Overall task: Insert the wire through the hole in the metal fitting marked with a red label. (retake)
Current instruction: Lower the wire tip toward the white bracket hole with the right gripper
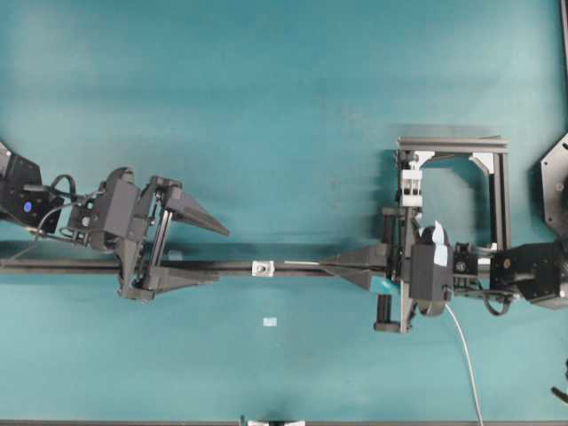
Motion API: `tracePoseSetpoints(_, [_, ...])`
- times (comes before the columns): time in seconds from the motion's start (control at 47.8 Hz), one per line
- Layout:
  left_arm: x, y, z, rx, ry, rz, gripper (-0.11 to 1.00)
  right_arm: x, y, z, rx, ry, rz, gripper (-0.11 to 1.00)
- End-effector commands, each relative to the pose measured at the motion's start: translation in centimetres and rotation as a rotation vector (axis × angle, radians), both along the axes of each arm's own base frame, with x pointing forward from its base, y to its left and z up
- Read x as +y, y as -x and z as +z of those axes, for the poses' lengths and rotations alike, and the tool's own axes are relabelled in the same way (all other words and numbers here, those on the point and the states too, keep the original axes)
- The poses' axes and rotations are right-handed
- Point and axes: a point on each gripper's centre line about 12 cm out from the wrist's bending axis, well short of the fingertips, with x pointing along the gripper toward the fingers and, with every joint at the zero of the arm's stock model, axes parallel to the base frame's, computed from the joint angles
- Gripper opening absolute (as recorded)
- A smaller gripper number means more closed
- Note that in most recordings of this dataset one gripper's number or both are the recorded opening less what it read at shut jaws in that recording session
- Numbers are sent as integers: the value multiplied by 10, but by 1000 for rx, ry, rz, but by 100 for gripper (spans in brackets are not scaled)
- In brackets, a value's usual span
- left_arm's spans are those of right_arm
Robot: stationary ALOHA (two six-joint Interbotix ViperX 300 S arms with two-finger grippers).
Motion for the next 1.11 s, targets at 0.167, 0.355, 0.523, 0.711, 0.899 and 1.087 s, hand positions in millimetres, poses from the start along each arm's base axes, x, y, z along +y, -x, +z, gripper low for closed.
tracePoseSetpoints(0.167, [-2, -3, 6, -27, 6, -4, 74, 5, -4, 4, -29, -7, 3, 3])
tracePoseSetpoints(0.355, [-2, -3, 6, -27, 5, -5, 74, 9, -9, -1, -36, -1, 0, 3])
tracePoseSetpoints(0.523, [-1, -4, 6, -27, 6, 1, 74, 9, -10, -5, -28, 4, 1, 3])
tracePoseSetpoints(0.711, [-1, -4, 6, -29, 5, -2, 74, 9, -10, -5, -32, 5, -1, 3])
tracePoseSetpoints(0.899, [-1, -6, 7, -33, 7, 3, 73, 8, -9, -5, -36, 9, -3, 3])
tracePoseSetpoints(1.087, [-1, -8, 8, -39, 8, 1, 74, 8, -9, -3, -48, 12, -3, 3])
